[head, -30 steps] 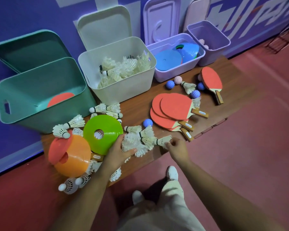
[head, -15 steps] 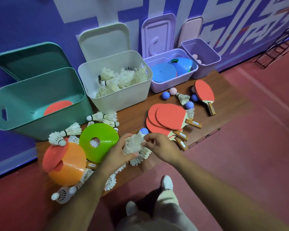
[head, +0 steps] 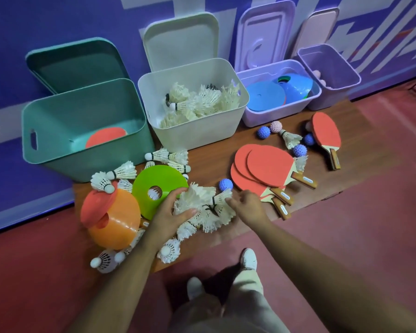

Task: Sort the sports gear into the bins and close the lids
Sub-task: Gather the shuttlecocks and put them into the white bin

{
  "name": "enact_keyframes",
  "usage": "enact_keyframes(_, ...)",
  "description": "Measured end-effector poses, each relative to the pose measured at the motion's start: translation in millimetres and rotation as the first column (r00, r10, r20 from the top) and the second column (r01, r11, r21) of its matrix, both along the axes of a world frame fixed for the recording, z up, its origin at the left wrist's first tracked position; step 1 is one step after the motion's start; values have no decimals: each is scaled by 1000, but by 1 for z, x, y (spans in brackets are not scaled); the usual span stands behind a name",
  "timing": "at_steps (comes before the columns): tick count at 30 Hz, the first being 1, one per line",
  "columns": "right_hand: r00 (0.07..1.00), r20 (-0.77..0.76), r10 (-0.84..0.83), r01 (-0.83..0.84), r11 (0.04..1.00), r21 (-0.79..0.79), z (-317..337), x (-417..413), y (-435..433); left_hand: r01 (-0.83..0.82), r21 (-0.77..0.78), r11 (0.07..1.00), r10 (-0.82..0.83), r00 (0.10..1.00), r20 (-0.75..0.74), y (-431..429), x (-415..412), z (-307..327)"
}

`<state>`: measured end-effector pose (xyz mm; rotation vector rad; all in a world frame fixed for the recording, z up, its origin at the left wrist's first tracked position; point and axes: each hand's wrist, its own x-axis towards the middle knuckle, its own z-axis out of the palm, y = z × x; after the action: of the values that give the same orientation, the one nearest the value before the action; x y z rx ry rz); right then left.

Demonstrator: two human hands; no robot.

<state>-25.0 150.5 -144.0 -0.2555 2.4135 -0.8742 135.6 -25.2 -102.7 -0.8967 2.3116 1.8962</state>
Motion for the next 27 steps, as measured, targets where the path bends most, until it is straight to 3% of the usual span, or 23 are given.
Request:
enact_keyframes(8, 996, -66, 58, -58, 998, -7, -28, -4, -13, -38, -5, 999, 39, 999, 20, -10, 6, 1)
enact_keyframes(16, 993, -112, -31, 0, 964, -264, 36, -27, -11, -25, -56, 998, 25, 1000, -8, -18, -14, 15)
enact_keyframes(23, 981, -42, -191, 153, 886, -437, 83, -42, -19, -21, -55, 998, 18, 999, -47, -20, -39, 38)
enact_keyframes(27, 993, -89, -79, 21, 856, -517, 122, -47, -28, -35, -48, 998, 32, 998, -53, -30, -51, 41)
